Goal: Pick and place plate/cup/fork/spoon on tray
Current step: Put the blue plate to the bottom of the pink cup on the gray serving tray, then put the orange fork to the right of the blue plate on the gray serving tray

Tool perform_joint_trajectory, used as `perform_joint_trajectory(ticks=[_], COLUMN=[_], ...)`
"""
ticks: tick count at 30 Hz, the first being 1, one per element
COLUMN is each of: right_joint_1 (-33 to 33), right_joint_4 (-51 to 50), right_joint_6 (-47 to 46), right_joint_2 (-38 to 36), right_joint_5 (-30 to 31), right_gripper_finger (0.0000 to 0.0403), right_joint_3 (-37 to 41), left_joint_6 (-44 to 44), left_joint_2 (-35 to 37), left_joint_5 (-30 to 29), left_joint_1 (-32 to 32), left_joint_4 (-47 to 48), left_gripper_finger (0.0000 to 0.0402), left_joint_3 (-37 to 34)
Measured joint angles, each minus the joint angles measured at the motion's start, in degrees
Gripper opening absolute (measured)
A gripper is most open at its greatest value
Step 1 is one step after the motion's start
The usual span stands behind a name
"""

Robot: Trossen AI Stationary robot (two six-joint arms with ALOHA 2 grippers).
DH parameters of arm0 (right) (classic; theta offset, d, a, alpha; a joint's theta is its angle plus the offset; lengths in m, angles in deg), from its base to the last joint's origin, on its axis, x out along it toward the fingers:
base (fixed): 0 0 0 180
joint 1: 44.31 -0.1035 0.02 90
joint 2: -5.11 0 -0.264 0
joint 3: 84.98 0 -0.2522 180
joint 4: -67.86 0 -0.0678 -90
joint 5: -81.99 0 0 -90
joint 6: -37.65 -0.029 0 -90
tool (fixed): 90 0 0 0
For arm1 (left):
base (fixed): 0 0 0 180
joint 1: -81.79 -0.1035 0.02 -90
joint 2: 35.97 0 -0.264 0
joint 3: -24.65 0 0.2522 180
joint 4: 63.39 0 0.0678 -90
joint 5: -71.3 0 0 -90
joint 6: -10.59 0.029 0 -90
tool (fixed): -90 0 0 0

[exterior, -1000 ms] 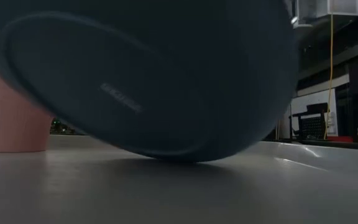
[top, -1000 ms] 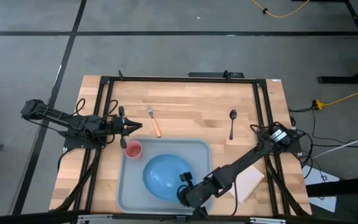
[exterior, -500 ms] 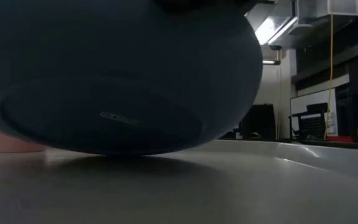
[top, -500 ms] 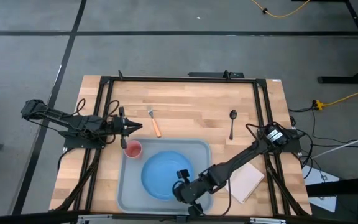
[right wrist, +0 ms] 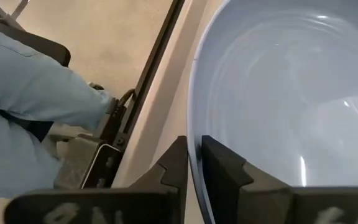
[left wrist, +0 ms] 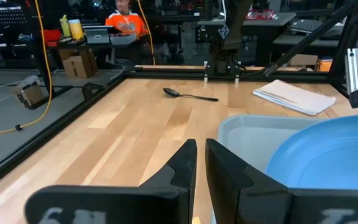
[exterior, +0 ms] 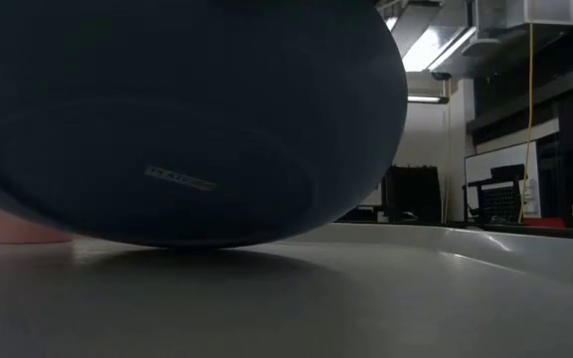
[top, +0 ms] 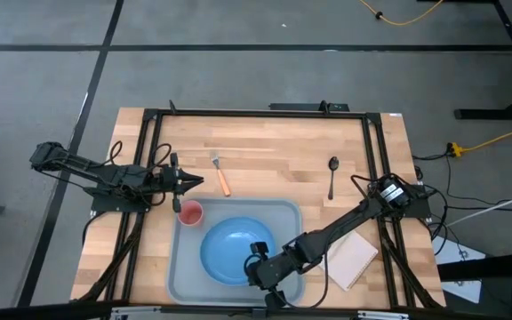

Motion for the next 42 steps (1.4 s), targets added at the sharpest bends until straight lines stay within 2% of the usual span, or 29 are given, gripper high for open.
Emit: perform_joint_trajectory(ticks=[3, 8, 21, 32, 42], right_joint_1=[-0.1, -0.2, 0.8, 1.3, 1.5], right_joint_4=[0.2, 0.6, 2.3, 2.2, 2.2], right_joint_6=[0.1, 0.2, 0.1, -0.1, 0.0], right_joint_2=[0.0, 0.0, 0.0, 0.0, 0.0], right_joint_5=[-1.6, -8.1, -7.3, -6.4, -6.5], right_gripper_finger=[0.0049, 0.0049, 0.0051, 0.0098, 0.0100], right_joint_3=[0.0, 0.0, 0.0, 0.0, 0.0], left_joint_6=[0.0, 0.0, 0.0, 0.0, 0.0], left_joint_2=[0.0, 0.0, 0.0, 0.0, 0.0], left_joint_5=[0.0, 0.0, 0.0, 0.0, 0.0], left_joint_1=[0.0, 0.0, 0.0, 0.0, 0.0], left_joint_4=[0.0, 0.0, 0.0, 0.0, 0.0], left_gripper_finger=[0.0027, 0.0027, 0.0027, 0.0027, 0.0027], left_joint_3=[0.0, 0.0, 0.0, 0.0, 0.0])
